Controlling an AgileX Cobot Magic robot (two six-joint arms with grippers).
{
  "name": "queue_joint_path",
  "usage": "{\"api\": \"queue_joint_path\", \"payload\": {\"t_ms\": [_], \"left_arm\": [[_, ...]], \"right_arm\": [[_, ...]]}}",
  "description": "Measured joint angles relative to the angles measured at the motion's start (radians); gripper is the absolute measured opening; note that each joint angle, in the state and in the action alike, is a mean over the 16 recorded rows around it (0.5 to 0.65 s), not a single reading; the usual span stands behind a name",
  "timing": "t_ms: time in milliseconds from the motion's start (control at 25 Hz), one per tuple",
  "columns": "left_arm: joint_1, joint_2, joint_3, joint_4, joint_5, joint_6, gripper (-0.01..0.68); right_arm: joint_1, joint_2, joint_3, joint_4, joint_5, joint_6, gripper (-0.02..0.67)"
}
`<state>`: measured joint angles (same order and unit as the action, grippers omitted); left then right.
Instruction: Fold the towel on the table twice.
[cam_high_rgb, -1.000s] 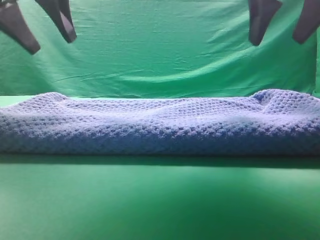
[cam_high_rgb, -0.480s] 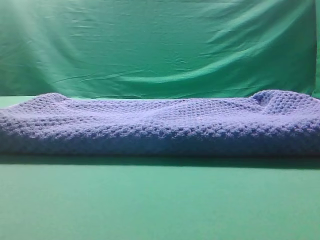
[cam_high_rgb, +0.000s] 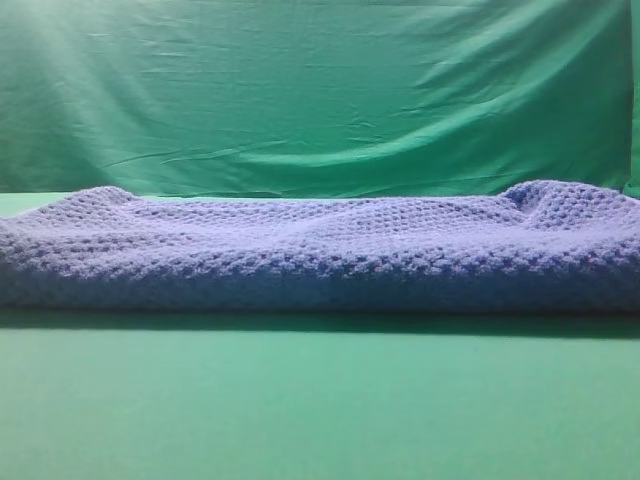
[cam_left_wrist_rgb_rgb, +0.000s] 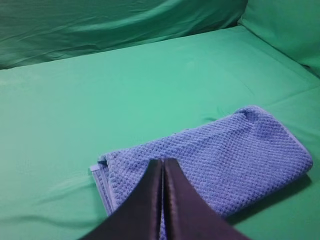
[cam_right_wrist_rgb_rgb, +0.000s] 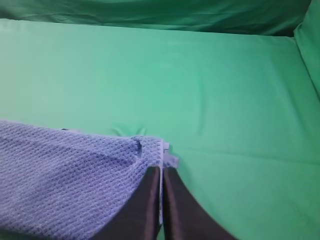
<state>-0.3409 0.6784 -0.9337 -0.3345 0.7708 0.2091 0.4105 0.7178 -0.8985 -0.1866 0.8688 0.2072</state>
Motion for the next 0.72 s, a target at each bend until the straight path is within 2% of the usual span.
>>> {"api": "queue_joint_path", "payload": {"t_ms": [360, 720], "left_arm": [[0.0, -0.392, 0.283, 0.006, -0.056, -0.01, 0.0], [0.0, -0.646, 0.413, 0.016, -0.063, -0.058, 0.0]], "right_arm": [[0.0, -0.235, 0.192, 0.105, -0.097, -0.113, 0.0], [0.0, -0.449, 0.357, 0.186, -0.179, -0.171, 0.0]]}}
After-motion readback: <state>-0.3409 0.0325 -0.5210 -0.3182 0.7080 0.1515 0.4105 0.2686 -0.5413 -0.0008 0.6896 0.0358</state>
